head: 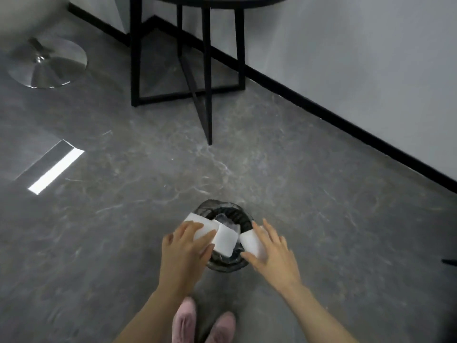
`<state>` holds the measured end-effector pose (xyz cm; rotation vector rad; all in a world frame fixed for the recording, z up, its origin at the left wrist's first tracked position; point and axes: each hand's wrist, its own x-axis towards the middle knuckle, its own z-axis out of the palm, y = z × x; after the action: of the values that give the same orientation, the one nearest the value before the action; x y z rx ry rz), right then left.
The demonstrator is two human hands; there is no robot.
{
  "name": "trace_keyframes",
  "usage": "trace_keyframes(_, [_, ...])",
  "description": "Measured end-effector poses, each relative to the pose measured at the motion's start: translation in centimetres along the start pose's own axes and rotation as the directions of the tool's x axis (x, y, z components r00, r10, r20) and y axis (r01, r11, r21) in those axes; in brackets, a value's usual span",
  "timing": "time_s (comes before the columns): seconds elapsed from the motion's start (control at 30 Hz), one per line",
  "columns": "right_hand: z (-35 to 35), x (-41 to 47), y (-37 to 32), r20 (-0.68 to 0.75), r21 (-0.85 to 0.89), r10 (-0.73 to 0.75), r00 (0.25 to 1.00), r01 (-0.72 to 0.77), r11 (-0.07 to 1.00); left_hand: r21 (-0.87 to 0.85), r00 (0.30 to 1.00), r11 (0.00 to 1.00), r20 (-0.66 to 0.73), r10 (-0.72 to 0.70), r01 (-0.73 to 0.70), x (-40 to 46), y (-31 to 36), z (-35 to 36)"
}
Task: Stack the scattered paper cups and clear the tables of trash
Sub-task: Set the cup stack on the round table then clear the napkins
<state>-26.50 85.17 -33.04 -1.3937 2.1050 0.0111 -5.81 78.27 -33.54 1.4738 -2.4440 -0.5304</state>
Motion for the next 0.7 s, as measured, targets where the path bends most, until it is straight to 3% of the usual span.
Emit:
trace_keyframes(0.17, [7.6, 7.0, 2.5, 0.038, 0.061, 0.031, 0.999, -0.034, 0.998, 0.061, 0.987, 0.990, 0.107, 0.121, -0.128, 2.3, -4.2, 8.7])
trace_keyframes(0.4, [16.2, 12.4, 7.2, 0.040, 0.162, 0.034, 0.999, -0.040, 0.986, 0.008, 0.924, 0.964, 0.287, 0.252, -0.265, 3.6, -7.3, 19.2])
trace_keyframes(0.53, [17.1, 12.0, 9.7, 0.041, 0.190, 0.005, 0.999, -0.013, 0.982, -0.061, 0.867, 0.983, 0.464, 0.182, -0.174, 3.5, -8.1, 22.0])
trace_keyframes(0.7, [14.1, 10.2, 10.6, 0.040, 0.188, 0.025, 0.999, -0.032, 0.982, -0.058, 0.858, 0.976, 0.468, 0.214, -0.212, 4.2, -6.0, 19.8])
